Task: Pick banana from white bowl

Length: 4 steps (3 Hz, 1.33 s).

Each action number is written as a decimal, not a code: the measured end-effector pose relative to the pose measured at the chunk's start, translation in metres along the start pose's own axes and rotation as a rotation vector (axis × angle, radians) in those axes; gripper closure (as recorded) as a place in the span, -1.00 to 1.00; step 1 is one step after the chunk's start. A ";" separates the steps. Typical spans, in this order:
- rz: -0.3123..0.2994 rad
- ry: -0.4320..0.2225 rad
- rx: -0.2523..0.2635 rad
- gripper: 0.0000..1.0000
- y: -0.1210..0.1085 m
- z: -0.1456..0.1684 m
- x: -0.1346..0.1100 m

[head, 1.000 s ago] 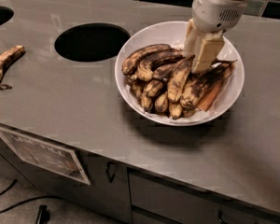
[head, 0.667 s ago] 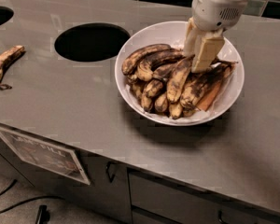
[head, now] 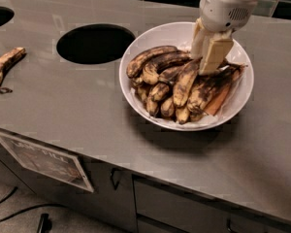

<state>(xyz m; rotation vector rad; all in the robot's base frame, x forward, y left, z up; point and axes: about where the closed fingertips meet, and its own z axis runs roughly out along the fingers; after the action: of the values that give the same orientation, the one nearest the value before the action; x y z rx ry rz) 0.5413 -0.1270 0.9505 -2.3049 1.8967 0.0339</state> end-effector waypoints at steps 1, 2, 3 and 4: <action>0.000 0.000 0.000 0.75 0.000 0.000 0.000; -0.008 -0.009 0.054 1.00 -0.010 -0.006 -0.007; -0.024 -0.015 0.101 1.00 -0.012 -0.020 -0.016; -0.046 -0.018 0.150 1.00 -0.008 -0.039 -0.024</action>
Offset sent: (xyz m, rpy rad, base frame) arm -0.0050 0.0071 0.0151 0.0023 -0.0287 0.0127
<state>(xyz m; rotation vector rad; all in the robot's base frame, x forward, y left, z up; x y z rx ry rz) 0.5415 -0.1071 0.9930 -2.2394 1.7724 -0.0897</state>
